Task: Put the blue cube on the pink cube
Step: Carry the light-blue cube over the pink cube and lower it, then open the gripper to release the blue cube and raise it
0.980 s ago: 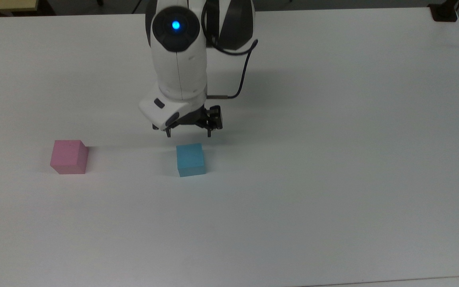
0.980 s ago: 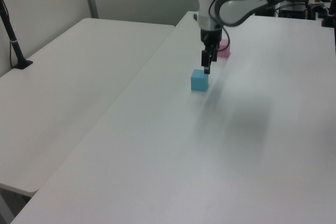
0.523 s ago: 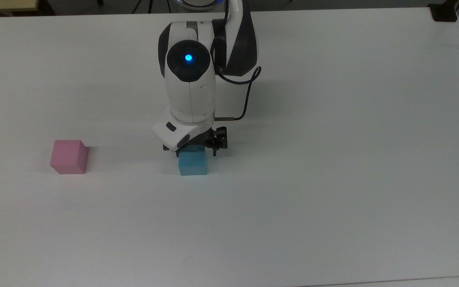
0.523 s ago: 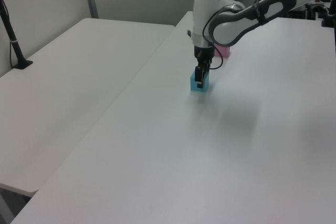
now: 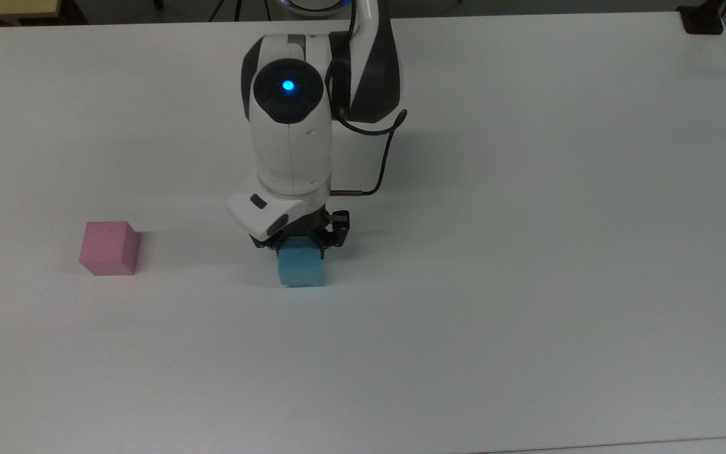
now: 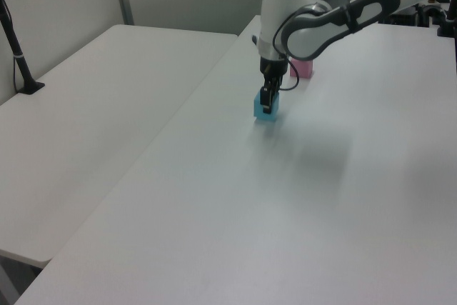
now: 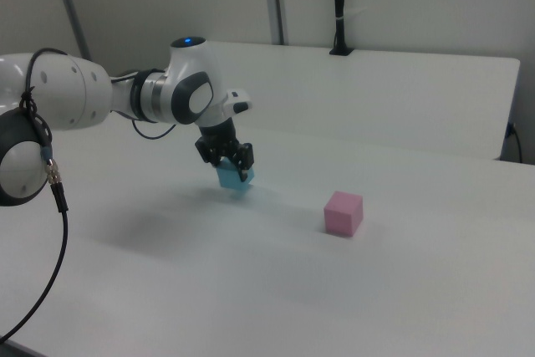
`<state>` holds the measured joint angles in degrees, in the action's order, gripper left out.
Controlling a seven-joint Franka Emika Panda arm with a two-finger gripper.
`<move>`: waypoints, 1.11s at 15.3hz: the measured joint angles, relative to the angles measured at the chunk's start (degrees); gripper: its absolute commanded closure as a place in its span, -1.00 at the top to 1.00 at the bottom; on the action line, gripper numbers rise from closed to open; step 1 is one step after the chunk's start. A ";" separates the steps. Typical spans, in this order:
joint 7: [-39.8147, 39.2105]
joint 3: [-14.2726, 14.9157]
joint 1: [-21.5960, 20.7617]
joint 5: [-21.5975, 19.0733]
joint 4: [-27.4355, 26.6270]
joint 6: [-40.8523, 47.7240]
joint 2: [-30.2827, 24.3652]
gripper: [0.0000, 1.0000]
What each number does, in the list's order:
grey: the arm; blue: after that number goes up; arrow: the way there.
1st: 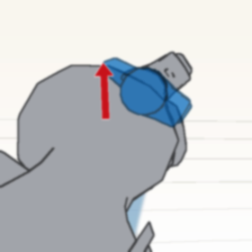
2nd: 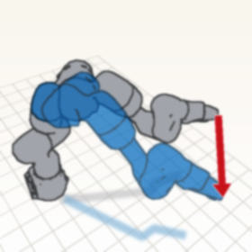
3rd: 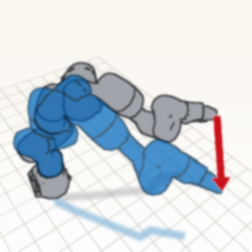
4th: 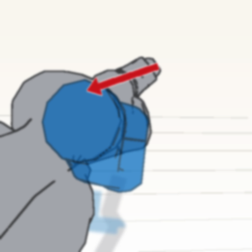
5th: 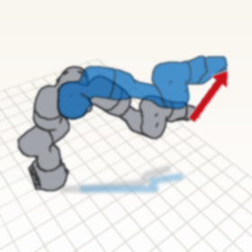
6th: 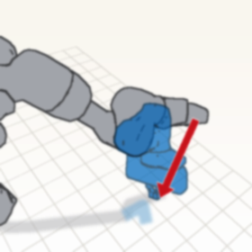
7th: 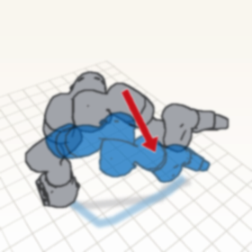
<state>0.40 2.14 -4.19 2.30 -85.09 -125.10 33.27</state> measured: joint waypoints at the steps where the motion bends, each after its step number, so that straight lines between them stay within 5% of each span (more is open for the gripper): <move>1: -0.65 0.14 0.83 0.45 0.73 1.07 -0.34 -0.75; 9: -14.34 0.62 14.77 0.95 6.16 8.74 -2.78 -0.64; 14: -19.25 0.62 18.18 0.95 6.46 8.26 -2.49 -0.57; 16: -19.95 0.64 19.30 0.95 6.45 5.89 -1.89 -0.47; 17: -20.22 0.64 19.77 0.95 6.45 4.54 -1.37 -0.25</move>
<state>-19.82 2.77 15.58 3.25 -78.64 -120.56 31.90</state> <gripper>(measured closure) 0.383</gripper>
